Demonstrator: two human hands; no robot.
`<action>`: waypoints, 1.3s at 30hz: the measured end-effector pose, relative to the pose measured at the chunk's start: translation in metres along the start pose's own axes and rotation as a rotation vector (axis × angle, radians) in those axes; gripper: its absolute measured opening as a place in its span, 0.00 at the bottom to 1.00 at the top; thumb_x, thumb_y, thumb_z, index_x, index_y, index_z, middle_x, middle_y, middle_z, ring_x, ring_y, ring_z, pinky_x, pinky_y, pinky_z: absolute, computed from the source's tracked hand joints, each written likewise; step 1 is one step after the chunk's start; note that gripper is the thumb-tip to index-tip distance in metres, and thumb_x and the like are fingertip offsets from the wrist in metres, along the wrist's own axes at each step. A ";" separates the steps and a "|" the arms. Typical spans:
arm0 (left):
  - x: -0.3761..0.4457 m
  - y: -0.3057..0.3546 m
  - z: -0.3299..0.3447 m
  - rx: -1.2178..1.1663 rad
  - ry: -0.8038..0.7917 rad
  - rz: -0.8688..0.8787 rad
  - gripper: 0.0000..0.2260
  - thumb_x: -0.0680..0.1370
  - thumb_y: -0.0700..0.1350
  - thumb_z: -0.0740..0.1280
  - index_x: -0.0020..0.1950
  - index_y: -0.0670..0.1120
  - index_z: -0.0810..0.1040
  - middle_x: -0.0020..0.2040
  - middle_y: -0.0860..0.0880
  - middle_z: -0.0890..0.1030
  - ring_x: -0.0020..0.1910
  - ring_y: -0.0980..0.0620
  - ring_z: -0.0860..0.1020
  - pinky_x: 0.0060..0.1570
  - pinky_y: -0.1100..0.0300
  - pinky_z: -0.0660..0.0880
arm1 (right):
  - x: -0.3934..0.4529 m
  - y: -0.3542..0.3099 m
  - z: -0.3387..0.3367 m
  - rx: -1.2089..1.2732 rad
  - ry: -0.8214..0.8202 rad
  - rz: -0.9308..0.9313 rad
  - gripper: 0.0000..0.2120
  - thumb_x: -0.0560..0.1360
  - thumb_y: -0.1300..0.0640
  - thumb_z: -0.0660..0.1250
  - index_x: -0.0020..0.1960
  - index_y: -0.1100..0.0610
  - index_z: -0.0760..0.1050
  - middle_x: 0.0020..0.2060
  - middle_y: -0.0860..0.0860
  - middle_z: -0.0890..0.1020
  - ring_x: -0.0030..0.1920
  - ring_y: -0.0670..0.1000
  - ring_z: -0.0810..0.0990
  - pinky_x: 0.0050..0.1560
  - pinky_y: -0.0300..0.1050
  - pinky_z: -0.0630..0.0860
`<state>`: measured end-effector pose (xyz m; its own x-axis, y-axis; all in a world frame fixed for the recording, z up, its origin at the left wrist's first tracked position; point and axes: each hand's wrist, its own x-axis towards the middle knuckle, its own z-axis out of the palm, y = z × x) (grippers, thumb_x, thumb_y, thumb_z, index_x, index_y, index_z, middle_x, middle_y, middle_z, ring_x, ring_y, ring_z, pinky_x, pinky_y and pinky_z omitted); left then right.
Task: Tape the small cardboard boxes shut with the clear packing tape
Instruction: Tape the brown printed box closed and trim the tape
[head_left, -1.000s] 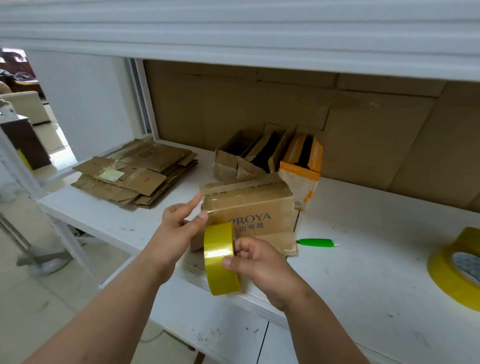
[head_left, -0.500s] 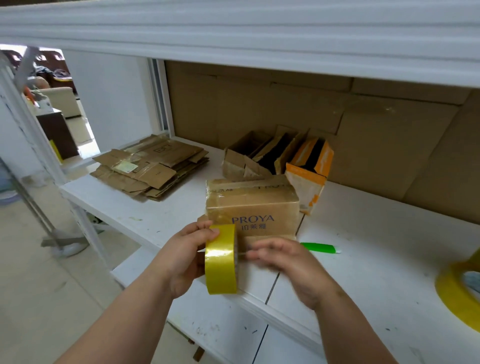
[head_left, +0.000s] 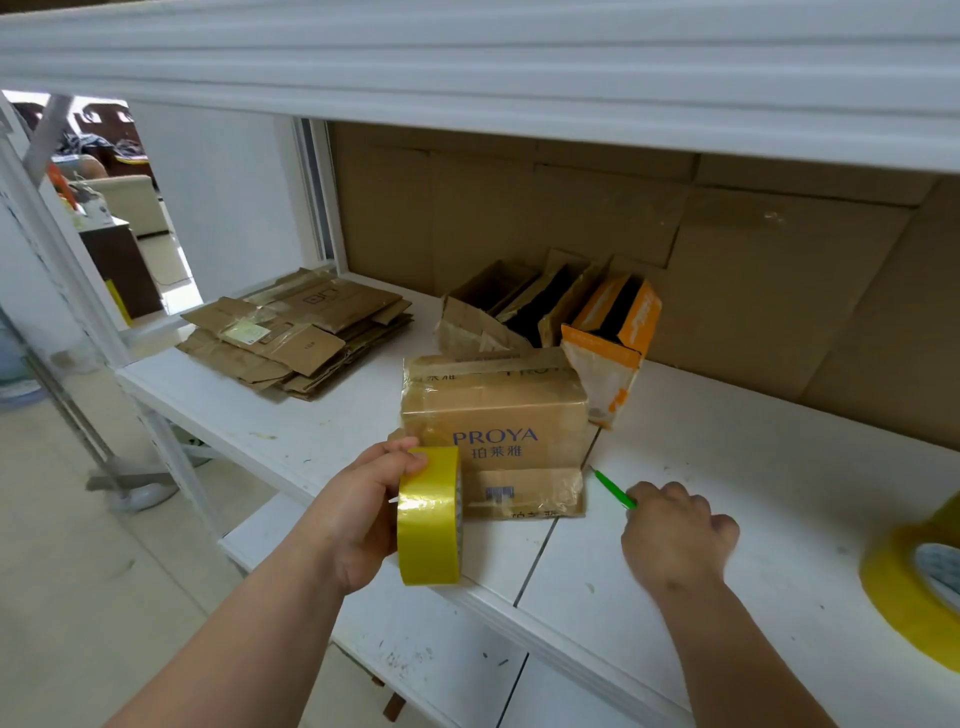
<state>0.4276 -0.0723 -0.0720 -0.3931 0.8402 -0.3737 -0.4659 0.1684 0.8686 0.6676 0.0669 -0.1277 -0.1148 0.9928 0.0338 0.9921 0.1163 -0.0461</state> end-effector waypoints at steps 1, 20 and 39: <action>0.000 0.000 0.000 -0.004 -0.002 -0.003 0.16 0.76 0.41 0.67 0.64 0.47 0.77 0.53 0.42 0.79 0.51 0.42 0.77 0.46 0.51 0.75 | 0.001 0.001 0.000 0.027 0.014 0.025 0.18 0.76 0.60 0.55 0.61 0.47 0.72 0.48 0.48 0.71 0.54 0.51 0.74 0.53 0.49 0.64; 0.006 0.004 -0.009 -0.013 -0.018 -0.055 0.13 0.75 0.40 0.68 0.59 0.48 0.80 0.59 0.38 0.80 0.53 0.40 0.77 0.58 0.43 0.73 | -0.031 -0.111 -0.087 0.281 0.033 -0.626 0.17 0.83 0.43 0.51 0.57 0.44 0.78 0.47 0.44 0.77 0.48 0.48 0.75 0.61 0.49 0.65; -0.002 0.013 -0.019 0.076 -0.010 -0.047 0.08 0.71 0.48 0.74 0.49 0.50 0.81 0.53 0.39 0.83 0.47 0.39 0.80 0.58 0.38 0.75 | -0.028 -0.138 -0.105 0.157 0.058 -0.647 0.16 0.82 0.41 0.54 0.53 0.44 0.79 0.36 0.45 0.81 0.44 0.49 0.77 0.63 0.50 0.62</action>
<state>0.4073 -0.0813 -0.0661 -0.3638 0.8357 -0.4115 -0.4222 0.2458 0.8725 0.5395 0.0200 -0.0179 -0.6769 0.7191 0.1573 0.7048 0.6948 -0.1430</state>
